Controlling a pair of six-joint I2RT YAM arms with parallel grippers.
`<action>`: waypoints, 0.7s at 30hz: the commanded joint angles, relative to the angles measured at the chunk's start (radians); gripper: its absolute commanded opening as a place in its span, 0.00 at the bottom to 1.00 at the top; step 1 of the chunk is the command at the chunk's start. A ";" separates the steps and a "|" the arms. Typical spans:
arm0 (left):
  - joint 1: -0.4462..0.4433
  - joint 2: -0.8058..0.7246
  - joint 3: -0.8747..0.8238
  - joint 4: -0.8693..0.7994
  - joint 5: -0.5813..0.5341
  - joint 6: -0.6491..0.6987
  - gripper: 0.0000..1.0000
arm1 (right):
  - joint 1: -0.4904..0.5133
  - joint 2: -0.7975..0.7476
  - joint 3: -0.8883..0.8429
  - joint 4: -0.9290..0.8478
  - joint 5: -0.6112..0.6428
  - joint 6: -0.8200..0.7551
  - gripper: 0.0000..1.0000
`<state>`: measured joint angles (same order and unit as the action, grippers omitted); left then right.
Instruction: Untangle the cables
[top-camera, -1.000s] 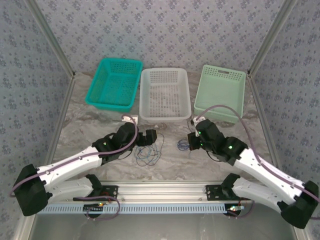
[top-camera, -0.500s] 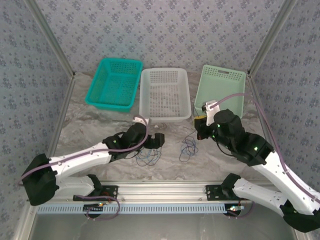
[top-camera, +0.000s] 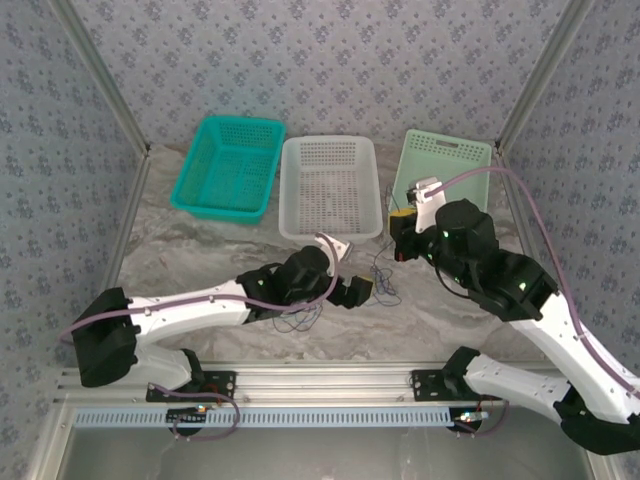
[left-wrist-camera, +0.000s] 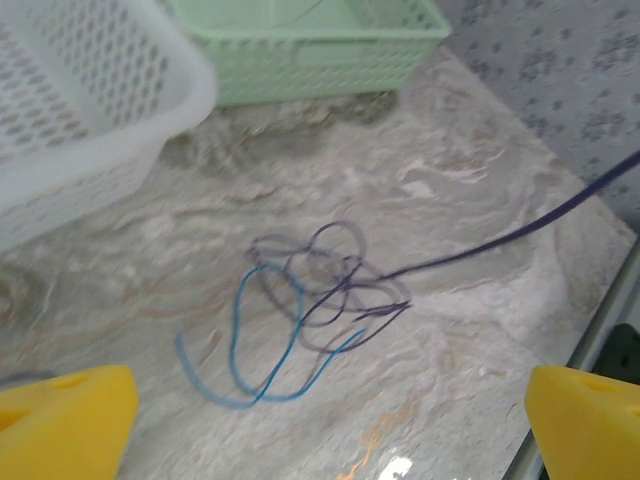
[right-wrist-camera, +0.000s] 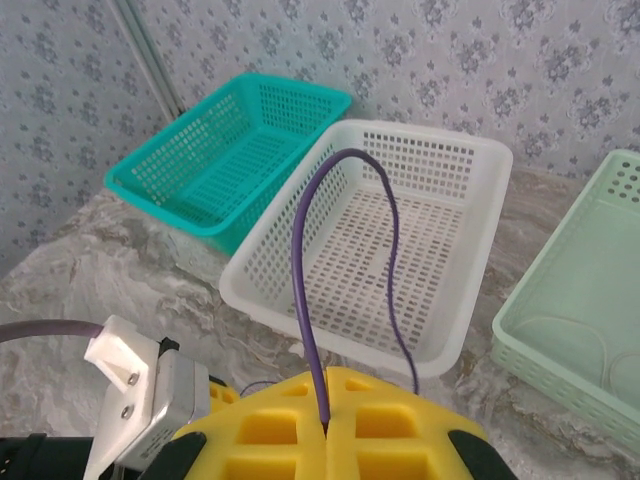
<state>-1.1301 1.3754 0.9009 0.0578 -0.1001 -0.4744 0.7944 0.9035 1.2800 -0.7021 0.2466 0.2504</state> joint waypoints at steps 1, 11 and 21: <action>-0.004 0.029 0.079 0.088 0.011 0.096 0.99 | -0.006 -0.011 0.003 0.001 -0.001 0.015 0.00; -0.003 0.194 0.271 0.091 0.096 0.194 0.66 | -0.011 -0.025 0.021 -0.003 -0.018 0.038 0.00; 0.001 0.158 0.276 0.079 0.067 0.165 0.00 | -0.114 -0.043 -0.045 -0.073 -0.001 0.059 0.54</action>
<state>-1.1305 1.5764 1.1442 0.1280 -0.0196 -0.2981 0.7086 0.8684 1.2617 -0.7372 0.2405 0.3046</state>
